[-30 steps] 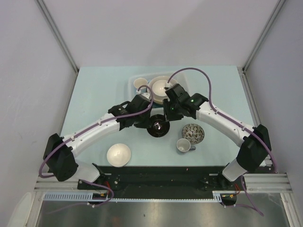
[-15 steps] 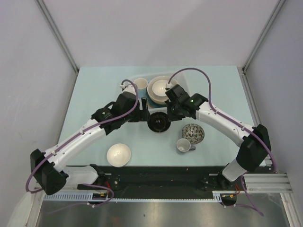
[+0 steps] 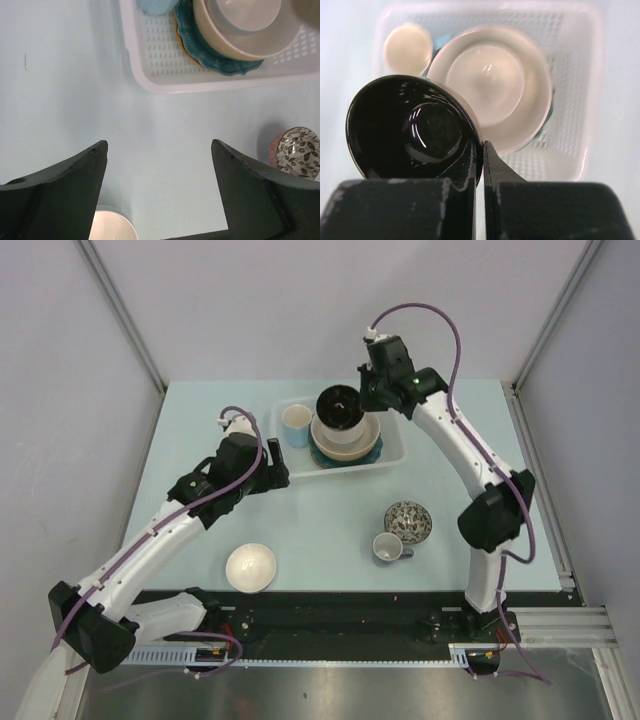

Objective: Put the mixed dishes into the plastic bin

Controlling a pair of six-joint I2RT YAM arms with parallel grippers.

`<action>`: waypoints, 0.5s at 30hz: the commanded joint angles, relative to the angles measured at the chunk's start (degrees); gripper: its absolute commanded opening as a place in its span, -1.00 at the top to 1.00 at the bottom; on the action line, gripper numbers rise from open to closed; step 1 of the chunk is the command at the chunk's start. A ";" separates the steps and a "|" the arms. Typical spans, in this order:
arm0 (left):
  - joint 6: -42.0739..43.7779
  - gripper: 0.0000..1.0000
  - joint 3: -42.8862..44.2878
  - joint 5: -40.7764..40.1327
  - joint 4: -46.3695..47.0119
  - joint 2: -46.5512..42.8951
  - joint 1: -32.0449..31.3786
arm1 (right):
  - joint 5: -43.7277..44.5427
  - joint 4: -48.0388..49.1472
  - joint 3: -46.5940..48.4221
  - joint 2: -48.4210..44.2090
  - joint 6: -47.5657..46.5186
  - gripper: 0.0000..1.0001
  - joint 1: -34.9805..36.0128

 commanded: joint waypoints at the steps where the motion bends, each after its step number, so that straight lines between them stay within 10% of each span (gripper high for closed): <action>1: 1.02 -0.76 -2.23 0.93 -0.73 -1.41 0.21 | -2.46 -1.70 13.24 10.23 -2.67 1.00 -3.80; 15: 0.41 -0.74 -6.71 4.26 -1.17 -1.41 0.38 | -5.45 0.93 14.16 18.60 -1.35 1.00 -5.56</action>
